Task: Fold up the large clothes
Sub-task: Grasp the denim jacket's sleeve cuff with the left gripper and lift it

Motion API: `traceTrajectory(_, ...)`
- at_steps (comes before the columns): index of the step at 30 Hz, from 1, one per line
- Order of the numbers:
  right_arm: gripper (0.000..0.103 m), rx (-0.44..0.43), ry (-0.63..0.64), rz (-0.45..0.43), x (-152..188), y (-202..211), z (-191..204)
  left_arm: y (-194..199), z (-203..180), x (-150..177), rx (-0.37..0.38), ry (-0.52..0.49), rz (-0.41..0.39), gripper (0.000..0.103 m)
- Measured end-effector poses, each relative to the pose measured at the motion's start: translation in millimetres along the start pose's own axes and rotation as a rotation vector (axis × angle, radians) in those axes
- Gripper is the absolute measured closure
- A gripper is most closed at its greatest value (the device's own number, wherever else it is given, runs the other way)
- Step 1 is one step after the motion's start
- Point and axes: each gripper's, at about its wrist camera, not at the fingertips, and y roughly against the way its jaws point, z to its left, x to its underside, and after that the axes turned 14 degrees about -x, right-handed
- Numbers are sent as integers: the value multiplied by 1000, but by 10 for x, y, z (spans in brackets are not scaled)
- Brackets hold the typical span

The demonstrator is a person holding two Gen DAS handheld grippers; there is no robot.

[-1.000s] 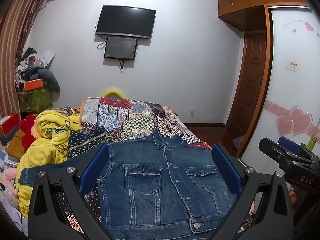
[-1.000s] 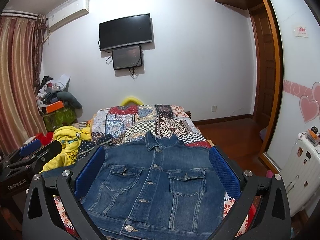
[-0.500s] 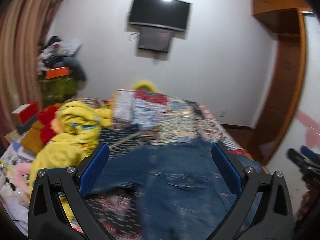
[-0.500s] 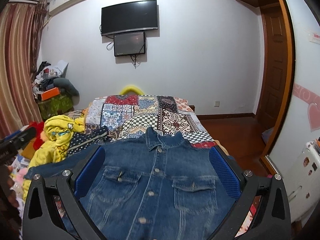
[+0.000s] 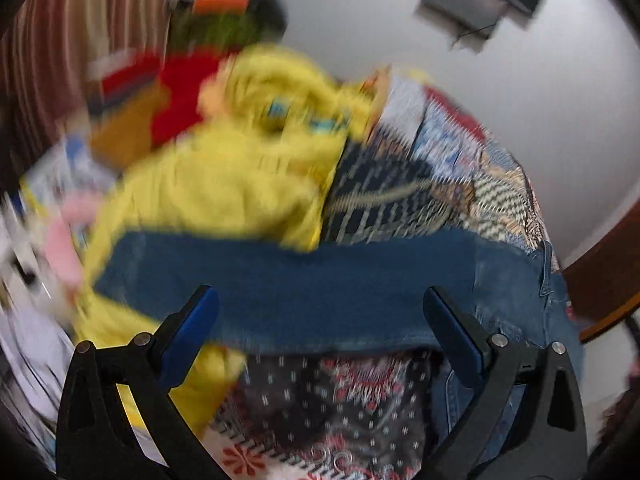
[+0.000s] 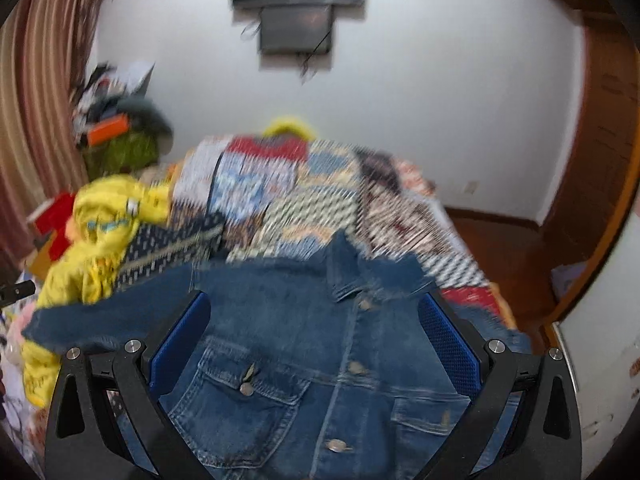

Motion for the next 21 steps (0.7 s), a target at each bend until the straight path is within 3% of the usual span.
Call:
traceTrajectory(2,0,-11,22,77,47,-245,21,-274,160,109,30,61,108,1)
traceTrajectory(9,0,-115,34,290,118,-802,64,-780,597,452,88,241,312,9)
traceTrajectory(12,0,-185,-23,300,109,-892,42,-988,714,505,93,303,370,26)
traceTrajectory(15,0,-221,-64,318,118,-932,-3,-1115,732,463,74,321,377,44)
traceTrajectory(17,0,-234,-82,330,136,-953,-42,-1146,720,412,52,323,364,68)
traceTrajectory(21,0,-255,-145,361,198,-972,-162,-956,620,256,-20,272,259,87)
